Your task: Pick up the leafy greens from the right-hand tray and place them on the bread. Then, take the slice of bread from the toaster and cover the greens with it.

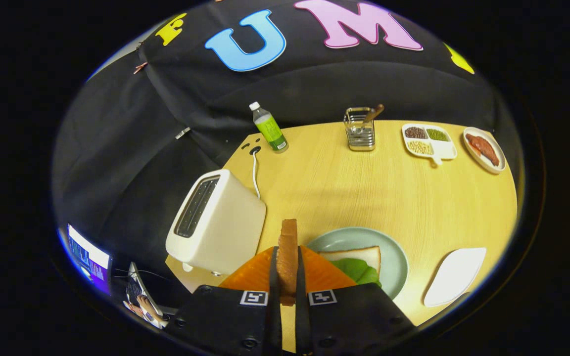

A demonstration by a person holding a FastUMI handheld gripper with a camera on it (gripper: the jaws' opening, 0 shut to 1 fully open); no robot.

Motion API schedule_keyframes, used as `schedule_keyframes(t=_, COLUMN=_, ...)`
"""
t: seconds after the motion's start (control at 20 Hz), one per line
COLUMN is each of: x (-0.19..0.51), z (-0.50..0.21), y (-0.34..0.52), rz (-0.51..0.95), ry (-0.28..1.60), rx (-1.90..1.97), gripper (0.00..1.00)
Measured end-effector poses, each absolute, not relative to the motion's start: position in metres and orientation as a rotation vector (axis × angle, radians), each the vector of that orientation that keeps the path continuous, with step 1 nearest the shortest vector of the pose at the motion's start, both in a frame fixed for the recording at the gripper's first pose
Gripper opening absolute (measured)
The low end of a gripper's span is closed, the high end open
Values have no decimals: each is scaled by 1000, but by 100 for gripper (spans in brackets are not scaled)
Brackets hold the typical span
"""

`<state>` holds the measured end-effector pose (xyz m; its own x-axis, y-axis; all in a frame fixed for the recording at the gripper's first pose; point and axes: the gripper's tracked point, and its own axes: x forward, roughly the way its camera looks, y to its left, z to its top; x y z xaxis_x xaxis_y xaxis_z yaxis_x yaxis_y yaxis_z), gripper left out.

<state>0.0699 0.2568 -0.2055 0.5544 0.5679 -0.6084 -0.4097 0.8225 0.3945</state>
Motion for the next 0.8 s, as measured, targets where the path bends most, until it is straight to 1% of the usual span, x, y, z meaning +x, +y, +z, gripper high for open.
schedule_keyframes(t=0.2, x=71, z=-231, y=246, rz=597, ry=803, rx=254, gripper=15)
schedule_keyframes(t=0.55, x=88, z=-256, y=205, rz=546, ry=793, rx=222, gripper=15)
schedule_keyframes(t=0.65, x=88, z=-266, y=196, rz=549, ry=794, rx=179, gripper=16)
schedule_keyframes(t=0.7, x=89, z=-270, y=193, rz=548, ry=788, rx=162, gripper=18)
schedule_keyframes(t=0.8, x=87, z=-270, y=191, rz=559, ry=773, rx=133, gripper=27)
